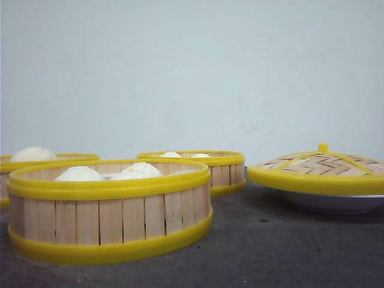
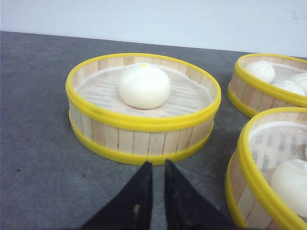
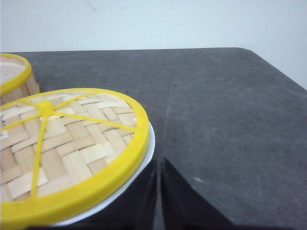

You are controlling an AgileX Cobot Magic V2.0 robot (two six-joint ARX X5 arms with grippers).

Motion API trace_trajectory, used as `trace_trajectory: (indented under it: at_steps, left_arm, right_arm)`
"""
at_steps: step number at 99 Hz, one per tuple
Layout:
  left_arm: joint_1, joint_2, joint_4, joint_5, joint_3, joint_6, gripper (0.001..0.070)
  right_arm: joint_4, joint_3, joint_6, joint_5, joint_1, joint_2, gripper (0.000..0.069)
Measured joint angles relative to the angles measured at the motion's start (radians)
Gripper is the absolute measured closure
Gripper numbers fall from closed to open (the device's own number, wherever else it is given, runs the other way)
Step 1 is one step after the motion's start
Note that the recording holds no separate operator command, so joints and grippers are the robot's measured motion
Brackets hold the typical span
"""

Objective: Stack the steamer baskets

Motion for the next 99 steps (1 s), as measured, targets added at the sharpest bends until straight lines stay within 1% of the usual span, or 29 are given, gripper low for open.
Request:
trace_trajectory:
  at_steps: [50,77,83,89,94,99]
  left_arm:
    - [0.0,0.0,0.0,0.0,0.0,0.0,0.0692]
    - [0.0,0.0,0.0,0.0,0.0,-0.006,0.0692]
    - [0.0,0.0,0.0,0.0,0.0,-0.027,0.0692]
    - [0.0,0.0,-0.003,0.0,0.003,-0.062,0.0692]
    - [0.0,0.0,-0.023,0.0,0.016,-0.107,0.0692]
    - [0.0,0.004,-0.042,-0.001,0.045,-0.168,0.0692]
  right_arm:
    - [0.002,0.0,0.007,-0.01,0.0,0.0,0.0681]
    - [0.002,0.0,0.058,-0.011,0.0,0.0,0.0681]
    - [0.008,0.0,0.076,-0.023,0.0,0.0,0.0681]
    - [0.025,0.0,0.106,-0.068,0.0,0.0,0.0681]
    - [0.028,0.006,0.143,-0.126,0.0,0.0,0.0681]
    - [0.018,0.025,0.183,-0.171,0.0,0.003,0.0681]
